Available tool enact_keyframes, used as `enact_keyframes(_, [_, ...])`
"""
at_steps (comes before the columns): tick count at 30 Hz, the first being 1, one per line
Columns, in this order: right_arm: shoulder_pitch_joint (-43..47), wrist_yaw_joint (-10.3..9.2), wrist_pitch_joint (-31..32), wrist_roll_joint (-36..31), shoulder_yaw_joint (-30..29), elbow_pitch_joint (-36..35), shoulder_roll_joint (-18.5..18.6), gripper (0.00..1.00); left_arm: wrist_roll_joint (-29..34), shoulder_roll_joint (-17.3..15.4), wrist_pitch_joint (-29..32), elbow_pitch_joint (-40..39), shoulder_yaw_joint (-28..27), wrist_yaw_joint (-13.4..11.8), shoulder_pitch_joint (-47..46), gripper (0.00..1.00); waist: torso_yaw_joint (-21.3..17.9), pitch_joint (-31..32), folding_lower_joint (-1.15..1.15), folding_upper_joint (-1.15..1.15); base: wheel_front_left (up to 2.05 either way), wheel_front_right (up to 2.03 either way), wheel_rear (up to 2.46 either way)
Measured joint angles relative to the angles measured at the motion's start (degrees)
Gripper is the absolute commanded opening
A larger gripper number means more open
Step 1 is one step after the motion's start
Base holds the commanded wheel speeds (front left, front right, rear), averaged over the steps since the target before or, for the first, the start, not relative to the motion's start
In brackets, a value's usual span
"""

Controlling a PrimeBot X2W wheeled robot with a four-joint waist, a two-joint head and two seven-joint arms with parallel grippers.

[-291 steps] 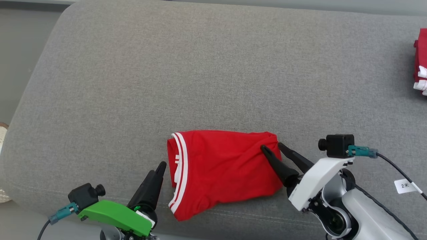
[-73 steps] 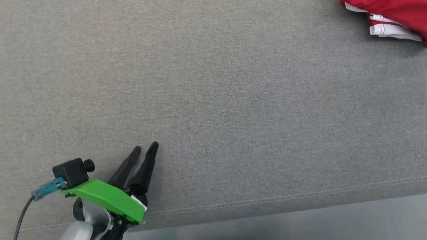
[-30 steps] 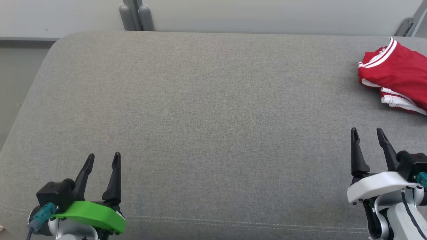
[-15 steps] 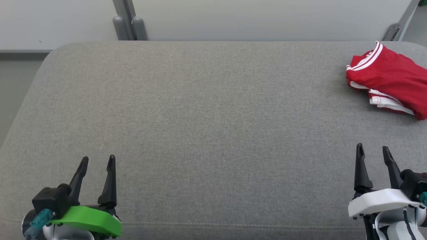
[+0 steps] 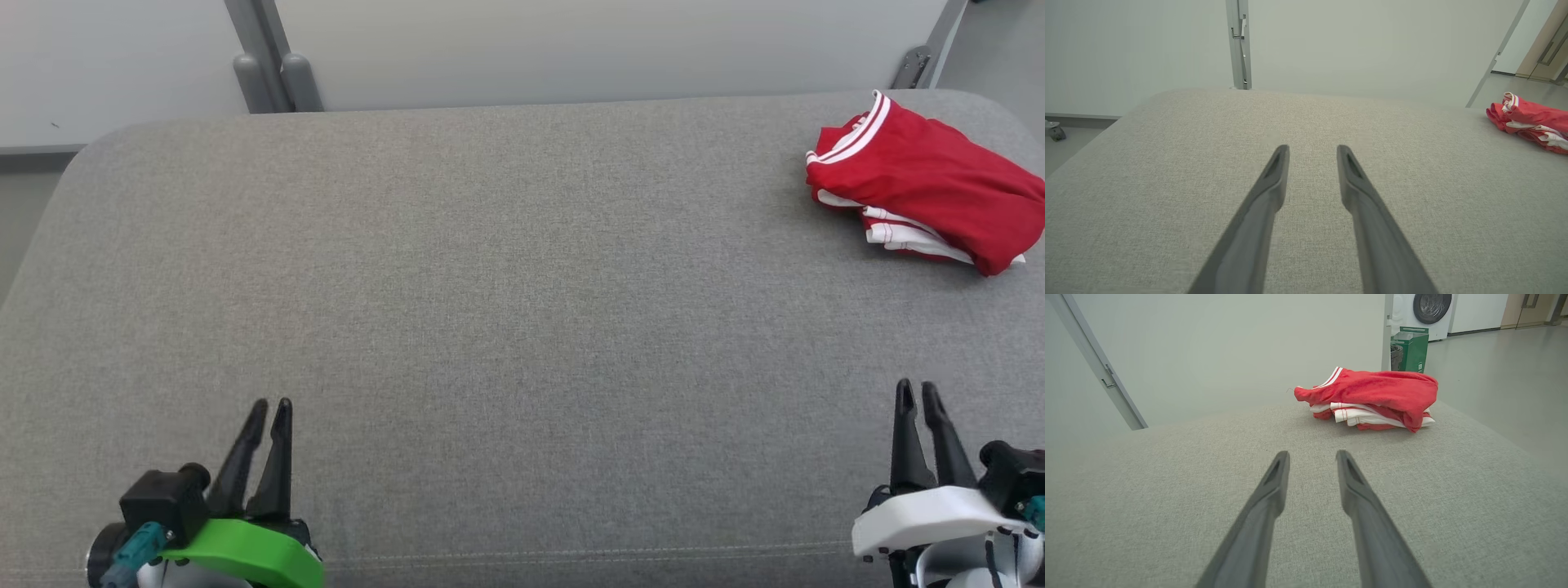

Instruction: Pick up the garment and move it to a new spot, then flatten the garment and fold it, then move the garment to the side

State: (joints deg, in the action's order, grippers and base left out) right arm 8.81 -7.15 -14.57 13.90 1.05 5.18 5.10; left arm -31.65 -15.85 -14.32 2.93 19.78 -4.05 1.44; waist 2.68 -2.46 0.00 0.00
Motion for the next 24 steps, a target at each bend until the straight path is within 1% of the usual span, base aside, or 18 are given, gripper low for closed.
enact_keyframes(3, [0.6, 0.05, 0.1, 0.1, 0.3, 2.4, -1.3, 0.0, 0.0, 1.7, 0.2, 2.2, 1.1, 0.0, 0.2, 0.0, 0.0, 0.0, 0.0, 0.0, 0.0, 0.0, 0.0])
enact_keyframes(7, [0.8, 0.37, 0.2, 1.4, 0.4, 2.7, -1.4, 0.0, -1.3, 2.1, 0.6, 2.3, 0.9, 0.1, 1.0, 0.0, -0.1, 0.0, 0.0, 0.0, 0.0, 0.0, 0.0])
enact_keyframes(14, [0.8, 1.35, 1.4, 7.0, 0.1, 2.9, -1.4, 0.0, -6.6, 2.8, 1.4, 2.3, -0.5, 1.0, 1.1, 0.0, -0.3, 0.2, 0.0, 0.0, 0.0, 0.0, 0.0])
enact_keyframes(17, [0.7, 1.59, 1.6, 8.8, 0.0, 2.9, -1.5, 0.0, -7.5, 3.0, 1.8, 2.4, -1.0, 1.0, 1.1, 0.0, -0.4, 0.3, 0.0, 0.0, 0.0, 0.0, 0.0])
enact_keyframes(19, [0.6, 1.86, 2.1, 11.3, -0.1, 3.0, -1.5, 0.0, -8.4, 3.2, 2.3, 2.4, -1.4, 1.1, 1.1, 0.0, -0.4, 0.3, 0.0, 0.0, 0.0, 0.0, 0.0])
enact_keyframes(24, [0.0, 2.57, 3.3, 15.3, -0.5, 3.2, -1.6, 0.0, -11.6, 4.0, 3.2, 2.8, -2.5, 1.6, 1.1, 0.0, -0.6, 0.4, 0.0, 0.0, 0.0, 0.0, 0.0])
